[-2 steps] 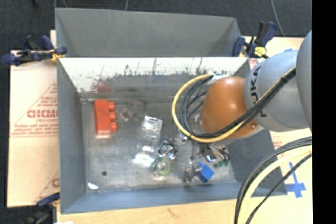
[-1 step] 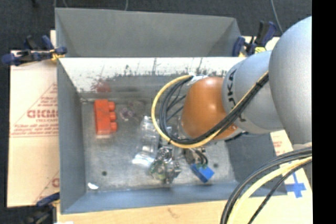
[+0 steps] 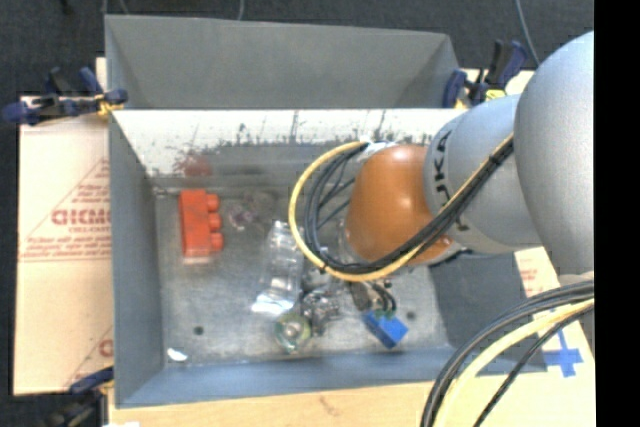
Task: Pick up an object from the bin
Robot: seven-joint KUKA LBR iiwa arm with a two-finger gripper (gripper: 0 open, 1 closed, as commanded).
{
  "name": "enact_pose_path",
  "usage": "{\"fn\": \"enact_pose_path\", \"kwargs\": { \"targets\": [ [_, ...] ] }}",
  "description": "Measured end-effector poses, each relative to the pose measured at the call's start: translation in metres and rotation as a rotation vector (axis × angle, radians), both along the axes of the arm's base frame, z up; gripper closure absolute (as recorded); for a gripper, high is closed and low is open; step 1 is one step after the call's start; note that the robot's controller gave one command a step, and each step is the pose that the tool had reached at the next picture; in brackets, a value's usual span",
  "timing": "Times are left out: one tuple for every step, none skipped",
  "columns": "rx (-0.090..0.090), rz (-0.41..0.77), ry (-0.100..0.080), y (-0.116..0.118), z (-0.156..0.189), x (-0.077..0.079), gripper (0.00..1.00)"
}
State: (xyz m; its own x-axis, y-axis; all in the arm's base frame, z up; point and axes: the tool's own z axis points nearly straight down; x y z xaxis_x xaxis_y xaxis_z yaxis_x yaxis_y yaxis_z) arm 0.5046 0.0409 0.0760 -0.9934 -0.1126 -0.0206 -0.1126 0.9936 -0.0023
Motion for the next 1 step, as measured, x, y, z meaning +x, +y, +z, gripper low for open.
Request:
{"fn": "enact_pose_path", "kwargs": {
  "targets": [
    [-0.005, 0.237, 0.009, -0.0196, 0.1814, 0.0281, 1.0]
  ]
}}
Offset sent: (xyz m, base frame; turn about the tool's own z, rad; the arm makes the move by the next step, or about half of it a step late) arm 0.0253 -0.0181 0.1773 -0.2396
